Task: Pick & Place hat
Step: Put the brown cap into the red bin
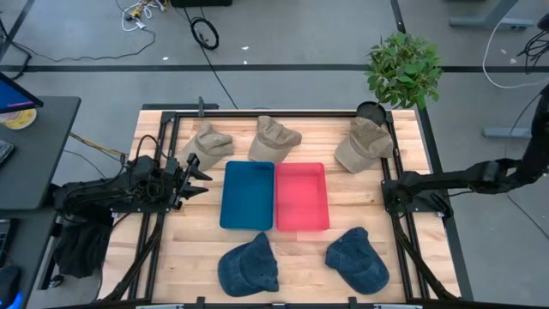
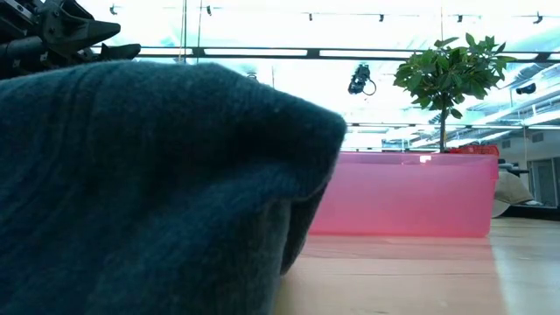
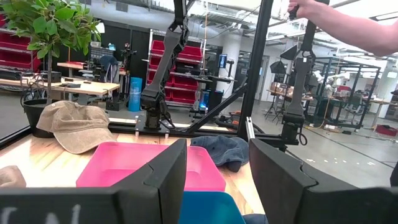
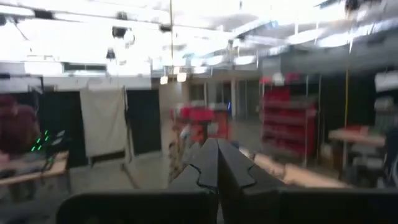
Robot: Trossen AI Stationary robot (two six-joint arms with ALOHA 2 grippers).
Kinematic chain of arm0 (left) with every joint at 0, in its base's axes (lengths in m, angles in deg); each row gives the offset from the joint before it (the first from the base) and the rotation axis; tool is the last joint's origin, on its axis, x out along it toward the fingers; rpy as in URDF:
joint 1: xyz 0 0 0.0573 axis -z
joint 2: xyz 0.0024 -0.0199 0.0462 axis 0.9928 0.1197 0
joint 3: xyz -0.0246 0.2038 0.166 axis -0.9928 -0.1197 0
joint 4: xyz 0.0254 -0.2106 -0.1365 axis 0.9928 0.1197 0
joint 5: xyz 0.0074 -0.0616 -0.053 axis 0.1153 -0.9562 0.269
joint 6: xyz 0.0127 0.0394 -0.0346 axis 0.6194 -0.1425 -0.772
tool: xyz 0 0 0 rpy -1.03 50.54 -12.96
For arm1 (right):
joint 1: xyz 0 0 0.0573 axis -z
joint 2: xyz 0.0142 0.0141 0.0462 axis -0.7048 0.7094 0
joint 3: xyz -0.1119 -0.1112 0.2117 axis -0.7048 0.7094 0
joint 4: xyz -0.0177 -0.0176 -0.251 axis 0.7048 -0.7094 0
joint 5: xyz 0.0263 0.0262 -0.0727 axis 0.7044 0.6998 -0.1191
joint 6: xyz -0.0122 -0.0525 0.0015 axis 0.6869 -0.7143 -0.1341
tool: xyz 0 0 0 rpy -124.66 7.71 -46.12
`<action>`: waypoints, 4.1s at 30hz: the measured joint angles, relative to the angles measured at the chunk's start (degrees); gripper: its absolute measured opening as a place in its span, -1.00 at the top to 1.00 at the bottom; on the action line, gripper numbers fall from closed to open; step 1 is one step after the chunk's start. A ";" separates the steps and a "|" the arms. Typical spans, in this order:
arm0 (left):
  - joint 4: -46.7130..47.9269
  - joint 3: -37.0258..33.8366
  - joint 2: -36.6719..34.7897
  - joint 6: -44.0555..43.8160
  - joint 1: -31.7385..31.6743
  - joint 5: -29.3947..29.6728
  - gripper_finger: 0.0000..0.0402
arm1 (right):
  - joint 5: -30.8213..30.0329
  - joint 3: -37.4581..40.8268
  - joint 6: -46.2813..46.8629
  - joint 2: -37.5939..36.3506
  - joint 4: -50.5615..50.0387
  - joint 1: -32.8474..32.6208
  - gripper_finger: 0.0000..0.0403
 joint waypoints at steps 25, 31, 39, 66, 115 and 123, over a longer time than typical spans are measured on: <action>0.00 0.01 0.02 -0.01 0.01 -0.02 0.12 | 4.05 9.47 94.65 -7.51 -99.65 1.15 1.00; -0.07 -0.01 0.02 -0.03 0.00 0.00 0.12 | 12.07 17.64 103.72 -14.03 -101.77 3.52 1.00; -0.04 0.01 0.04 -0.03 0.01 -0.02 0.12 | 23.24 29.93 113.21 -22.45 -103.54 4.16 1.00; -0.02 -0.01 0.04 -0.01 -0.01 -0.02 0.12 | 57.44 81.67 133.80 -35.43 -93.33 4.18 1.00; -0.02 0.01 0.04 -0.01 0.01 -0.02 0.12 | 75.38 90.08 89.83 0.70 -59.22 17.53 -0.61; -0.02 -0.01 0.04 -0.01 -0.01 -0.02 0.12 | 74.05 89.97 89.19 5.06 -56.77 17.51 -0.39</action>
